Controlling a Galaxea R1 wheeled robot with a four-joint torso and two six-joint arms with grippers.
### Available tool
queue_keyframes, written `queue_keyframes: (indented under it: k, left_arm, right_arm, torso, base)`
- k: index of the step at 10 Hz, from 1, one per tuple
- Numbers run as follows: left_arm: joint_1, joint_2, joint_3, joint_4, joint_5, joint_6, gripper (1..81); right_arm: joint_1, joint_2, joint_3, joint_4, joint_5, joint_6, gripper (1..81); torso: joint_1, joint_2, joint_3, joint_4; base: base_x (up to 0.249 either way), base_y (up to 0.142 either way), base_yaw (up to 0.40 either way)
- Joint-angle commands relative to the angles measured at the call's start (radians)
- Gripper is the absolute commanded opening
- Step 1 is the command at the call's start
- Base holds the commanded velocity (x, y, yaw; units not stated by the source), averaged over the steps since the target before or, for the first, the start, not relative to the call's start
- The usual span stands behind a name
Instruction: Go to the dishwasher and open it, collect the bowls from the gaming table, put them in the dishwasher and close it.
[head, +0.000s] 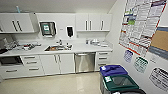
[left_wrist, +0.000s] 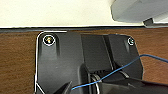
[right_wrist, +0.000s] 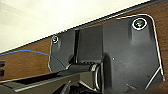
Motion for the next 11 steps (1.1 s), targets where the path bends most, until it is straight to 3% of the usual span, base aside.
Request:
queue_keyframes:
  k: [1, 11]
  left_arm:
    - [-0.034, -0.012, 0.01, 0.012, 0.054, 0.003, 81.1]
    - [-0.034, -0.013, 0.01, 0.01, 0.054, 0.003, 81.1]
  right_arm:
    - [0.036, -0.019, 0.014, -0.004, -0.062, -0.001, 81.1]
    - [0.04, -0.015, 0.011, -0.004, -0.062, -0.001, 81.1]
  torso:
    - [0.0, 0.0, 0.0, 0.0]
    - [-0.001, 0.0, 0.0, 0.0]
  base:
    - [0.132, 0.0, 0.0]
    - [0.116, 0.0, 0.0]
